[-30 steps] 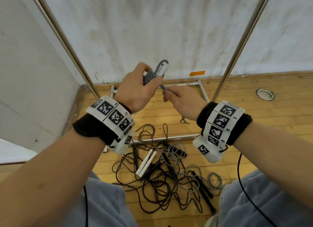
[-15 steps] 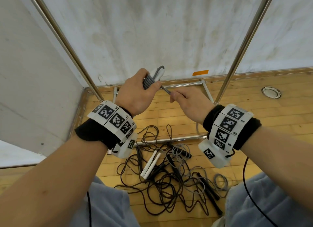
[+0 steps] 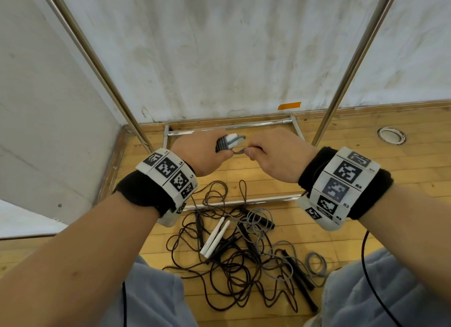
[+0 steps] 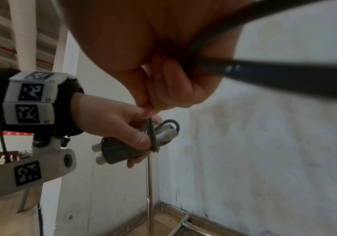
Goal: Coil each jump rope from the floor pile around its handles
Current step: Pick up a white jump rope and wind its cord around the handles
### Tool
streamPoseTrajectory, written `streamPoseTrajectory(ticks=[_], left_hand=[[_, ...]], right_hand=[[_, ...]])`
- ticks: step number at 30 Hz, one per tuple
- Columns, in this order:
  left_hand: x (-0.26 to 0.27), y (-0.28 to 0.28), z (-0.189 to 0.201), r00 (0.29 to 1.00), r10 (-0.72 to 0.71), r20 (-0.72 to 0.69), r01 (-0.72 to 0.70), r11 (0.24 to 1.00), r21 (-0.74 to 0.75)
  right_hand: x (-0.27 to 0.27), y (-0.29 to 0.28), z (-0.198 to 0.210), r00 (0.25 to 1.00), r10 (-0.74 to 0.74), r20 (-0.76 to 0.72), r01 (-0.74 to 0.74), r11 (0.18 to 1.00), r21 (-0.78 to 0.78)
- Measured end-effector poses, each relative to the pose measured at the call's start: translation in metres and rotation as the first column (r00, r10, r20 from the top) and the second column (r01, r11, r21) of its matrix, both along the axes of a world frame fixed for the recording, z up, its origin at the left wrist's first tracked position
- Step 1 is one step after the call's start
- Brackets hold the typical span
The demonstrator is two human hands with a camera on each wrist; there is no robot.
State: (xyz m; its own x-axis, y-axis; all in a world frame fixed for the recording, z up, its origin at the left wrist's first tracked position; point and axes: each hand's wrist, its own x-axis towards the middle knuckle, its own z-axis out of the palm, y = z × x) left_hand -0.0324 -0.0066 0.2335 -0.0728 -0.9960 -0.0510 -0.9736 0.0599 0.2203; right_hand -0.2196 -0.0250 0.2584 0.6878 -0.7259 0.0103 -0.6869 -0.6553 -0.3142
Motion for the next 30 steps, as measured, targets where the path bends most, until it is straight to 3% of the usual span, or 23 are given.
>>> streamPoseTrajectory(ticks=[9,15,20,26,28,30], left_hand=[[-0.027,0.01,0.001,0.982,-0.18,-0.064,0.182,0.983,0.023],[-0.037,0.02,0.007,0.979,-0.192,-0.076,0.184,0.978,-0.099],[-0.037,0.025,0.01,0.958,-0.195,-0.208,0.153,0.967,-0.202],[-0.037,0.027,0.021,0.886,-0.194,-0.42,0.075,0.957,-0.282],[-0.034,0.025,0.022,0.859,-0.147,-0.491,0.006,0.961,-0.277],[-0.03,0.022,0.022,0.848,-0.11,-0.519,-0.036,0.964,-0.264]], right_hand=[[-0.004,-0.008,0.002,0.984,-0.09,0.153,0.111,0.985,-0.133],[-0.008,-0.018,0.006,0.885,-0.268,0.381,0.232,0.963,0.137],[-0.012,-0.024,0.007,0.789,-0.396,0.47,0.236,0.901,0.363],[-0.008,-0.021,0.003,0.65,-0.485,0.585,0.05,0.795,0.604],[-0.002,-0.017,-0.002,0.616,-0.486,0.62,-0.011,0.782,0.623],[0.002,-0.013,-0.006,0.631,-0.439,0.639,-0.014,0.818,0.576]])
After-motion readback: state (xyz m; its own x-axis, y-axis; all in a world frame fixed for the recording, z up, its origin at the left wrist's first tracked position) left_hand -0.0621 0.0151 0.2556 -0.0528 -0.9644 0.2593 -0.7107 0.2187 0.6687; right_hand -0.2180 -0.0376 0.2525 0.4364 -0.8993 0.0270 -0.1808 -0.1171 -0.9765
